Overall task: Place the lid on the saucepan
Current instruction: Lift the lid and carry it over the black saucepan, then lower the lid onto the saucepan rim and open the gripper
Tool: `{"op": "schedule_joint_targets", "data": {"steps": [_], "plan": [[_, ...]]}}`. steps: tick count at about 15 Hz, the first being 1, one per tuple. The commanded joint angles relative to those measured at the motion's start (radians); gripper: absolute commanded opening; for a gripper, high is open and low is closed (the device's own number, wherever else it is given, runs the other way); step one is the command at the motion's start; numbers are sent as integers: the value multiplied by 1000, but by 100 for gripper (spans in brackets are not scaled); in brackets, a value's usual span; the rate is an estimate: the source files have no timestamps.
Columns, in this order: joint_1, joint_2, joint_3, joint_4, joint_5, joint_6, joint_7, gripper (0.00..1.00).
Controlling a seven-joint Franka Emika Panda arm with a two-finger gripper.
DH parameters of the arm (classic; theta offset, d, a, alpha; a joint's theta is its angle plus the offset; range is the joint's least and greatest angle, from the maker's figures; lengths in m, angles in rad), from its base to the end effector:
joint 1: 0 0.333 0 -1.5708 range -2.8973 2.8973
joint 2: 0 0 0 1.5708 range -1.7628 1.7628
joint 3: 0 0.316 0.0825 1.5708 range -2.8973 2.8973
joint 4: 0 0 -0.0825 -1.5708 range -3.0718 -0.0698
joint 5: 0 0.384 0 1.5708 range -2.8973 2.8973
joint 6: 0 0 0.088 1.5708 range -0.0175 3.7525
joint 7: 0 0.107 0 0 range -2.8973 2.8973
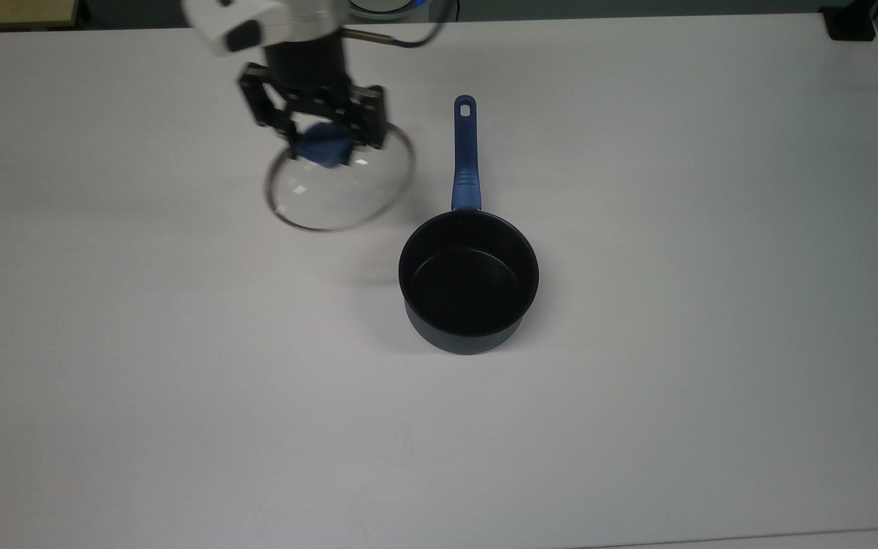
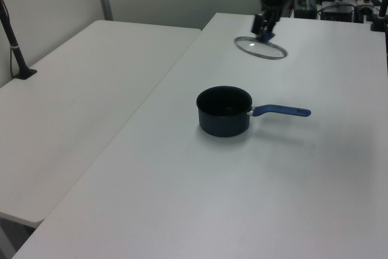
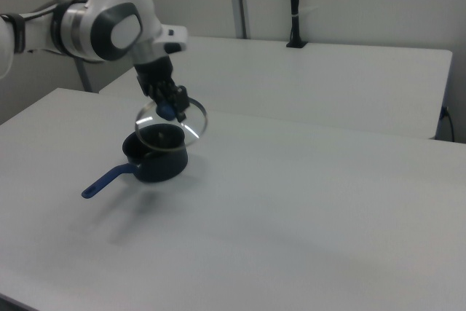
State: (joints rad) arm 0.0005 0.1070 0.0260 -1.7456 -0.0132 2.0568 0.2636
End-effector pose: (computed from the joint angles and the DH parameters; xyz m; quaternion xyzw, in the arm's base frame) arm 0.6153 0.0150 0.5239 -0.9881 0.1154 -0.1016 0.0100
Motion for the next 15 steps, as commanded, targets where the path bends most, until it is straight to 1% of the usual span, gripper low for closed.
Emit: {"op": "schedule_joint_targets", "data": {"steps": [1, 3, 5, 7, 14, 15], "plan": [[119, 195, -5, 213, -45, -32, 236, 52], [153, 265, -5, 256, -60, -18, 356, 52], [191, 318, -5, 284, -70, -17, 396, 52], [211, 338, -5, 284, -76, -12, 419, 52], [225, 353, -3, 276, -82, -9, 425, 52], [227, 355, -3, 275, -93, -9, 425, 53]]}}
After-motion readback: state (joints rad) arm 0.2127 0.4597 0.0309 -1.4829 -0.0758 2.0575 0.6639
